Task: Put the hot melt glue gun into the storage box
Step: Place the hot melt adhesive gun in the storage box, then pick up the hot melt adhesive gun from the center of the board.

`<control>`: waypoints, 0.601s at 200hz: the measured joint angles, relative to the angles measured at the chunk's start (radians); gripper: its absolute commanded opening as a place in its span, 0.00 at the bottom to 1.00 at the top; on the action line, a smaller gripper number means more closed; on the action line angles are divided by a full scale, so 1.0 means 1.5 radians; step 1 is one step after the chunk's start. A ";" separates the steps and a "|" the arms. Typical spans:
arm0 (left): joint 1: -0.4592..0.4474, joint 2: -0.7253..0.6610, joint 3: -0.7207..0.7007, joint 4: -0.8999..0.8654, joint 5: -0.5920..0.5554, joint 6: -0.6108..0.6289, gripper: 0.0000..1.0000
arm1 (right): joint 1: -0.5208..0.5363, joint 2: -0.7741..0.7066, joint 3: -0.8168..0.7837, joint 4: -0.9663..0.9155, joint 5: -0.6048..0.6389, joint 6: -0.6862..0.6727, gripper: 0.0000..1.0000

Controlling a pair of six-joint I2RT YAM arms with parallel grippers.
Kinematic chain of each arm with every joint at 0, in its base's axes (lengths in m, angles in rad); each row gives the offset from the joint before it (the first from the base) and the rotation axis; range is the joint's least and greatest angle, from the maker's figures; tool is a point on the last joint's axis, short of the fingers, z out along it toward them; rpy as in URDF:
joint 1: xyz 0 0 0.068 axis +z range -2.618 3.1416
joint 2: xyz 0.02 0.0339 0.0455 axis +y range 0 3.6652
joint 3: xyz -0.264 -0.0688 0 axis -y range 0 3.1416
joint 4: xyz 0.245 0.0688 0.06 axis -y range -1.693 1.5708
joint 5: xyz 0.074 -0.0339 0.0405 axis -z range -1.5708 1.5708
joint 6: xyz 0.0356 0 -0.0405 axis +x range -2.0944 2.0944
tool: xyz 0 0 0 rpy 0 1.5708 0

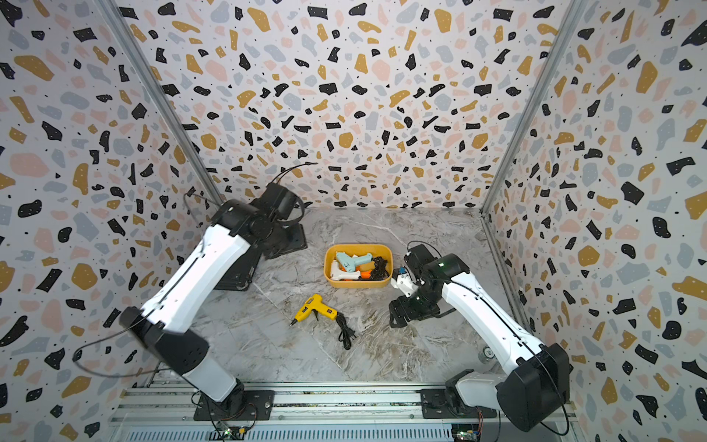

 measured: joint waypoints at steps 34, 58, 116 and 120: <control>0.014 -0.218 -0.225 0.010 -0.036 -0.024 0.62 | 0.057 0.002 0.000 0.107 0.045 0.007 0.73; 0.014 -0.290 -0.298 0.010 -0.040 -0.035 0.62 | 0.125 0.023 0.000 0.189 0.090 0.003 0.71; 0.014 -0.422 -0.381 -0.012 -0.031 -0.058 0.62 | 0.265 0.155 -0.010 0.372 0.159 -0.063 0.67; 0.014 -0.438 -0.384 -0.017 -0.030 -0.060 0.62 | 0.270 0.164 -0.010 0.380 0.164 -0.069 0.67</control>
